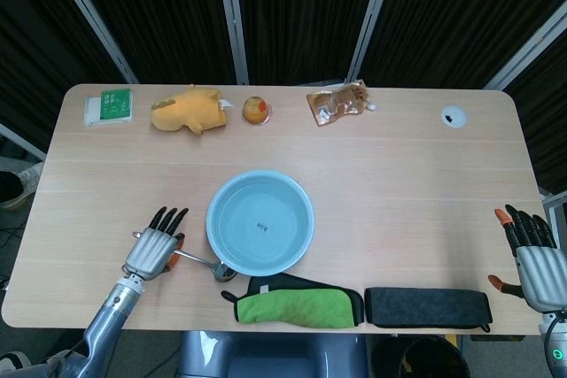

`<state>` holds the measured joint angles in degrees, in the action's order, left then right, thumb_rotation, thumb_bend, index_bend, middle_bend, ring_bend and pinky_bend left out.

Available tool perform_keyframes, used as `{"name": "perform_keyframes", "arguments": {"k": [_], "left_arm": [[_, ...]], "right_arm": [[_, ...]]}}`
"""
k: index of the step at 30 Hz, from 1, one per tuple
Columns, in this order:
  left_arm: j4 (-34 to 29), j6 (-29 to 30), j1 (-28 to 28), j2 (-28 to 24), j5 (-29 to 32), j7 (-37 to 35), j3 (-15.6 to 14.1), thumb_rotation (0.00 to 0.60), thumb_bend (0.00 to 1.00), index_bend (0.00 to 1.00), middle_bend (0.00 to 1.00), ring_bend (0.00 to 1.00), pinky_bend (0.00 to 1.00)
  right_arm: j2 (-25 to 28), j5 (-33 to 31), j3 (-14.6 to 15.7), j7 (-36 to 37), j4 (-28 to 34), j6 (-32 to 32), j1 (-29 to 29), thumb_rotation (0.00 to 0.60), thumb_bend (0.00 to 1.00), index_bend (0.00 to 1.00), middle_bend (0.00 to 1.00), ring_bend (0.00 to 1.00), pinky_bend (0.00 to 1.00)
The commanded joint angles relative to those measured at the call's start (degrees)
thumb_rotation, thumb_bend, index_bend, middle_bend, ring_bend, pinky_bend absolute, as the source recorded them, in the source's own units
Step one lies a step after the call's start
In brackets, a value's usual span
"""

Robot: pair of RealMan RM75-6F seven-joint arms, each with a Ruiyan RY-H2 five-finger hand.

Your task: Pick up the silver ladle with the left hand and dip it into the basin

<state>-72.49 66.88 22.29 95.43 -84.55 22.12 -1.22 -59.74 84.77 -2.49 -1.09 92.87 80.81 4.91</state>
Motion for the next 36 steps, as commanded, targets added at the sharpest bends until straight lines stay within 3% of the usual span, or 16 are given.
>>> {"name": "perform_keyframes", "arguments": {"k": [1,8,24,28,36], "left_arm": [[-5.8,4.4,-1.8,-4.4,-3.9,-1.0,-2.2,0.6,0.56,0.65,0.0,0.0,0.0],[-12.9,9.7,-3.4,-9.9,-9.3,-3.0,-4.9,0.6,0.58,0.67,0.0,0.0,0.0],[-23.3,10.4,-2.3,-18.3,-16.2,-8.1,-7.6,0.6,0.61,0.7,0.0,0.0,0.0],[-26.5,7.6,0.3,-20.2,-15.8,-7.9,-5.4,0.6,0.61,0.71,0.0,0.0,0.0],[-28.0,0.4,5.0,-20.2,-5.4,-6.8,2.6,0.6,0.61,0.72,0.0,0.0,0.0]], "right_arm": [[-0.1,0.5,0.3,-0.4,0.1,0.3,-0.2,0.6,0.0,0.0,0.0,0.0,0.0],[-0.3,1.4,0.7,-1.0,0.4,1.2,-0.5,0.6,0.0,0.0,0.0,0.0,0.0],[0.0,3.3,1.3,0.2,0.5,2.9,-1.3,0.6,0.0,0.0,0.0,0.0,0.0],[0.2,3.8,1.5,0.8,0.4,3.3,-1.5,0.6,0.0,0.0,0.0,0.0,0.0],[0.5,3.1,1.2,1.8,0.1,2.8,-1.3,0.6,0.0,0.0,0.0,0.0,0.0]]}}
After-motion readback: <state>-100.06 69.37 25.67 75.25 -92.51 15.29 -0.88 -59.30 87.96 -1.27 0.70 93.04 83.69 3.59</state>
